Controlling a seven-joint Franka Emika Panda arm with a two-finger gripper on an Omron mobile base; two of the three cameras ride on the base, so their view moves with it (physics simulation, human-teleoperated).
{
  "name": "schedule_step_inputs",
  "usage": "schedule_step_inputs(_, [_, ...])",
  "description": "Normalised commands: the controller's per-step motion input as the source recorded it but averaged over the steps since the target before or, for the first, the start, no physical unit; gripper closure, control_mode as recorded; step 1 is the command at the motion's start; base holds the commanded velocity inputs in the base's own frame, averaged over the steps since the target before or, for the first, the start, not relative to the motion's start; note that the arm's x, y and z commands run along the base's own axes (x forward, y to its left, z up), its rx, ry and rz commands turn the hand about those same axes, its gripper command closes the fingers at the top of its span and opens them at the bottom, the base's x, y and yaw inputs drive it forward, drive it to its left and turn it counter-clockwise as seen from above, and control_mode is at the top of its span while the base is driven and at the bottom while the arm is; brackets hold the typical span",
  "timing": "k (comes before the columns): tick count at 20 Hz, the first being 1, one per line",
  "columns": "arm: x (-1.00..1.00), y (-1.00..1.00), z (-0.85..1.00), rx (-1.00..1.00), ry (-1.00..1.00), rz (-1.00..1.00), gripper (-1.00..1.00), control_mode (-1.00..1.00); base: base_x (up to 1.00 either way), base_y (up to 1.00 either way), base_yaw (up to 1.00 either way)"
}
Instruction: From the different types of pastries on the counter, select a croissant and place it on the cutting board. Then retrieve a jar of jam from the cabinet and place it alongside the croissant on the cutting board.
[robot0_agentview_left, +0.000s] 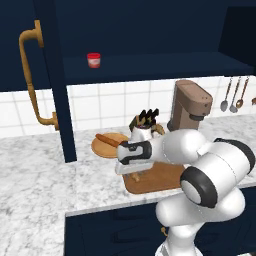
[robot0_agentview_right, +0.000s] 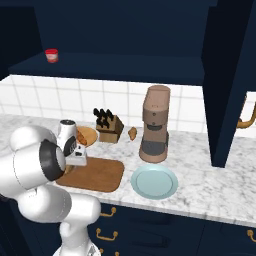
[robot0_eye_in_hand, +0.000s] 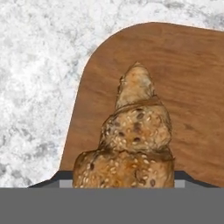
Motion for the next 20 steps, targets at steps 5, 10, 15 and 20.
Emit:
schedule_step_inputs(5, [0.13,-0.04,0.29,0.04,0.02,0.0,-1.0,-1.0,0.0,0.0,0.0])
schedule_step_inputs(10, [0.0,0.0,0.98,0.12,0.0,0.0,-1.0,-1.0,0.0,0.0,0.0])
schedule_step_inputs(15, [-0.31,-0.07,1.0,0.06,-0.26,0.01,-1.0,-1.0,0.0,0.0,0.0])
schedule_step_inputs(20, [-0.88,-0.3,1.0,0.01,-0.57,0.08,-1.0,-1.0,0.0,0.0,0.0])
